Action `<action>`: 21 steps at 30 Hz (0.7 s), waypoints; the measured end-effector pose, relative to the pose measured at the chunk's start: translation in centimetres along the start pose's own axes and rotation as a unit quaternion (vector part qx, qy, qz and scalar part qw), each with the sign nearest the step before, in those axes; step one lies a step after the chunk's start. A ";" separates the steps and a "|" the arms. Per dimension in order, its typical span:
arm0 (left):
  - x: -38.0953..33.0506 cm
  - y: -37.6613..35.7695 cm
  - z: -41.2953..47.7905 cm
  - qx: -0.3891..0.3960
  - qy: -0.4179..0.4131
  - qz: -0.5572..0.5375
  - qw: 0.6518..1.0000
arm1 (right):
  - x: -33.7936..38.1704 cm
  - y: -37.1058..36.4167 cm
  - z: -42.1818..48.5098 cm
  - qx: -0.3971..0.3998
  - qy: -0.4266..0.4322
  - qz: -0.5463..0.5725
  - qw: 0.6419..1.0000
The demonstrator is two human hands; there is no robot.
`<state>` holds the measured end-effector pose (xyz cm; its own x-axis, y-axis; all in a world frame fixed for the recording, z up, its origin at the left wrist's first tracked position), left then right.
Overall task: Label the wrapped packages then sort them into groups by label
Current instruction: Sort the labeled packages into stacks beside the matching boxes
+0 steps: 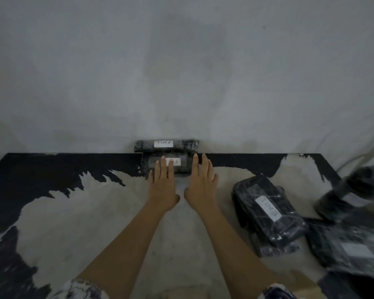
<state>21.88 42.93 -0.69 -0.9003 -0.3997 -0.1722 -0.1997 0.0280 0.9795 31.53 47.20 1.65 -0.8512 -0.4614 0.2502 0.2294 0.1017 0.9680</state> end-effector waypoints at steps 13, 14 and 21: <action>-11.2 -3.4 -6.8 0.087 0.022 -0.192 0.977 | -17.7 4.0 -10.4 0.033 -0.228 0.058 0.971; -11.7 -3.8 -7.2 0.091 0.036 -0.222 0.970 | -18.9 3.6 -11.0 0.065 -0.239 0.055 0.967; -13.6 -4.4 -9.4 0.040 0.162 -0.563 0.810 | -20.6 4.2 -11.7 0.085 -0.134 0.094 0.983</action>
<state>38.63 39.67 -1.73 0.0150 -0.4324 -0.9016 -0.8598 -0.4659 0.2092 55.52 46.80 0.29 -0.9002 -0.1731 0.3995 0.3325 0.3190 0.8875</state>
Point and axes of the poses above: each hand's wrist, its own z-axis towards the middle knuckle, its own y-axis out of the back of the hand, x = y × z, the point moved 9 cm from there along z, towards the middle knuckle, and after that the axes turned 1 degree about x, right-handed, at the moved point
